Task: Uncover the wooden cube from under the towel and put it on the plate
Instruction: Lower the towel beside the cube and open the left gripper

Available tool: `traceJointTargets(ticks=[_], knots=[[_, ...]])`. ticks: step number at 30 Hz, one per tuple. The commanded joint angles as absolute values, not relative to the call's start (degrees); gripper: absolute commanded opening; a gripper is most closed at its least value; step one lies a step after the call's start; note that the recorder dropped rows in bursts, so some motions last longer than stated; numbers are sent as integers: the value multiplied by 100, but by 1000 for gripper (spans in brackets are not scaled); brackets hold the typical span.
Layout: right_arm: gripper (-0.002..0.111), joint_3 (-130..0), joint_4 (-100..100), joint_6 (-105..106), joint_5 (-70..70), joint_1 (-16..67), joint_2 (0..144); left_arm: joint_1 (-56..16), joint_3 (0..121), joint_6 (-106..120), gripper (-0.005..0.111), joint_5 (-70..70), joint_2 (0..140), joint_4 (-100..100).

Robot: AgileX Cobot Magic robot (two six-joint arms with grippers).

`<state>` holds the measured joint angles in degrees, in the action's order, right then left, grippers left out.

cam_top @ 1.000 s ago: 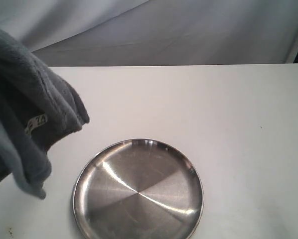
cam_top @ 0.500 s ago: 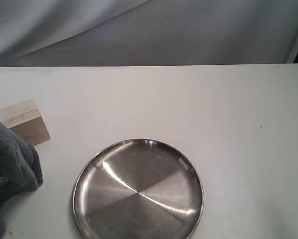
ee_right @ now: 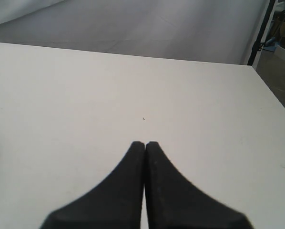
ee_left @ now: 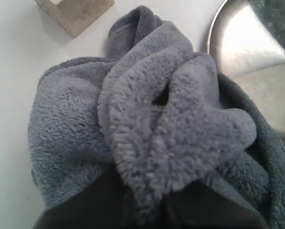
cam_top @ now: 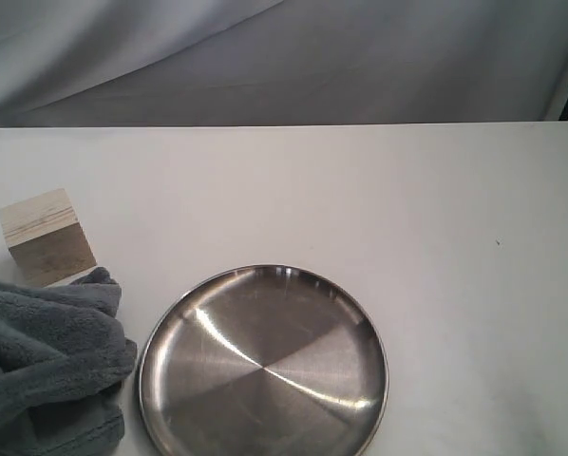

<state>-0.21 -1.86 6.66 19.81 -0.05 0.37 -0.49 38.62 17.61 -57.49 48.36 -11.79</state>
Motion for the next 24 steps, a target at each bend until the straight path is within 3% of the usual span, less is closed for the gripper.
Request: traceJointTargets(ticks=[1,24], knots=[[0,0,-215,686,1967,-51,0,-68,3390,1702,0,-5376,4855,-1185],[0,0,-215,686,1967,-51,0,-68,2952,2751,0,-4457,5828,-2359]])
